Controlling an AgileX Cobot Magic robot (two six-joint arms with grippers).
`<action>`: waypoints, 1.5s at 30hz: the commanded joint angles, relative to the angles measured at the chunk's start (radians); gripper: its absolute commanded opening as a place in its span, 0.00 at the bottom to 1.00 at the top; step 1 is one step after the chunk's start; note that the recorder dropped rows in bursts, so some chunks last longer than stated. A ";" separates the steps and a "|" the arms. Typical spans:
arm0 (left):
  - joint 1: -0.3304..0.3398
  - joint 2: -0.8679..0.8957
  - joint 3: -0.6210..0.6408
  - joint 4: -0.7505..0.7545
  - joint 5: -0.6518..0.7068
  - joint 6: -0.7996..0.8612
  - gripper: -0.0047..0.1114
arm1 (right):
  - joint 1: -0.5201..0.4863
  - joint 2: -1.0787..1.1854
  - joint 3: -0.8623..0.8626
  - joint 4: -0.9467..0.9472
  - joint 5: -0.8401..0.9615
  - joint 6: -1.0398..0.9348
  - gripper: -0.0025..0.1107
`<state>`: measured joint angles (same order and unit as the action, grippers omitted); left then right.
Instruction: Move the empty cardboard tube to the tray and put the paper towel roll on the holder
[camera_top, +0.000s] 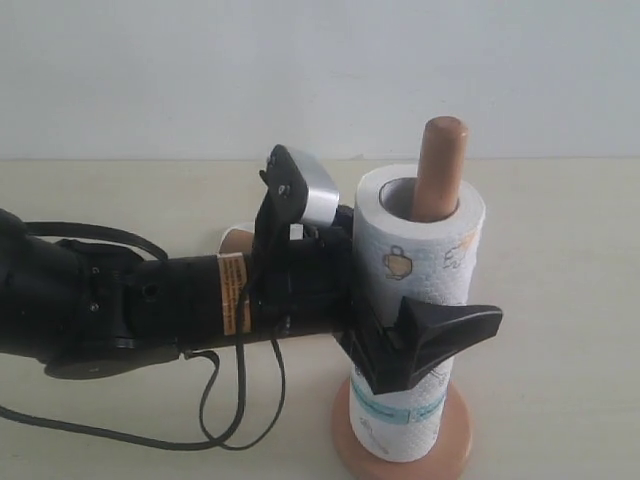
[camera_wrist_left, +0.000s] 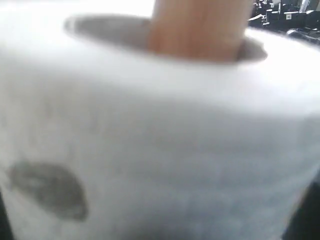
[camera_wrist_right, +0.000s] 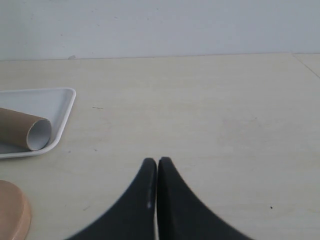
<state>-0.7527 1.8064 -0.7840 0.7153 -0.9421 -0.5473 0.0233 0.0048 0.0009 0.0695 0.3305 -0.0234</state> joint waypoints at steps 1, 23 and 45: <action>0.004 -0.113 0.004 0.015 0.072 0.004 0.88 | -0.003 -0.005 -0.001 -0.001 -0.008 -0.001 0.02; 0.004 -0.705 0.006 0.333 0.727 -0.248 0.84 | -0.003 -0.005 -0.001 -0.001 -0.008 -0.001 0.02; 0.004 -1.096 0.172 0.338 1.282 -0.440 0.08 | -0.003 -0.005 -0.001 -0.001 -0.008 -0.001 0.02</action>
<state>-0.7473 0.7375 -0.6210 1.0622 0.3331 -0.9639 0.0233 0.0048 0.0009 0.0695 0.3305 -0.0234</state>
